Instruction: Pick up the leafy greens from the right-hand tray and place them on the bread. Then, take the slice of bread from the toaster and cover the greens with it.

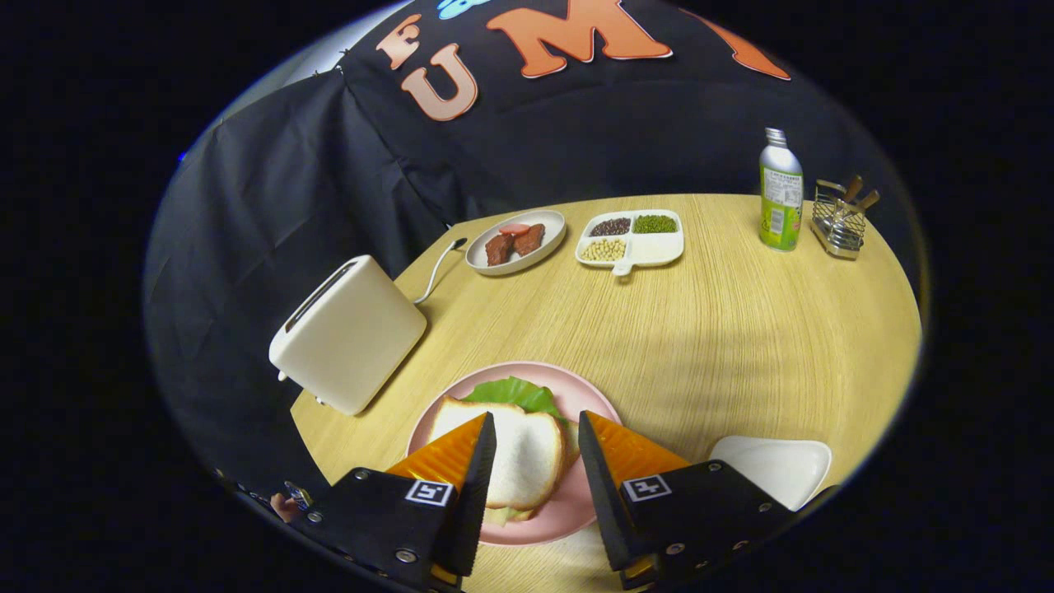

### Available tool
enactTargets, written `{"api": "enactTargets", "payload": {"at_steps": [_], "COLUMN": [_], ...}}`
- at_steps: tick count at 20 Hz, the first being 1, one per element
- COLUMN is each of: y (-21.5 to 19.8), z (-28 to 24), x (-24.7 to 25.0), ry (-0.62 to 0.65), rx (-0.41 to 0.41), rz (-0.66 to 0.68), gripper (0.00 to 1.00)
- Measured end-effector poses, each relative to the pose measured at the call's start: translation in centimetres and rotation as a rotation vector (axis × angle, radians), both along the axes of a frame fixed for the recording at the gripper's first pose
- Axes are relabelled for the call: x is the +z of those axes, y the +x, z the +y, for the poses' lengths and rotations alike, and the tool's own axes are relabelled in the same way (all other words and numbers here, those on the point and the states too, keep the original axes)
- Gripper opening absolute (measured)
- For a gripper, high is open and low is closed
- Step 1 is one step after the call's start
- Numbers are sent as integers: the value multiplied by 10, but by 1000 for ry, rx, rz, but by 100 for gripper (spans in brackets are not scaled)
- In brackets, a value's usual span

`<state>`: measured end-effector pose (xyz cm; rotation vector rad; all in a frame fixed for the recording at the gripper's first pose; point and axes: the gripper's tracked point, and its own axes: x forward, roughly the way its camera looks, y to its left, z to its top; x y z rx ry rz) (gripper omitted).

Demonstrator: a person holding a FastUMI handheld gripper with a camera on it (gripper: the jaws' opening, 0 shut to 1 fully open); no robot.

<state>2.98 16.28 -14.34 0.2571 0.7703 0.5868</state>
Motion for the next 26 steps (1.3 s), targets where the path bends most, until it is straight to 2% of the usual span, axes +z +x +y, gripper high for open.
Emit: {"api": "enactTargets", "payload": {"at_steps": [4, 8, 11, 16, 21, 26], "y": [19, 29, 37, 37, 37, 31], "z": [-13, -16, -23, -32, -48, -53], "x": [32, 72, 99, 154, 199, 221], "ry": [-35, -15, -26, -4, 6, -4], "rx": [-65, -112, -169, -238, -330, -366], "rz": [-172, -309, -424, -601, -762, -864], "gripper": [69, 72, 79, 84, 95, 97]}}
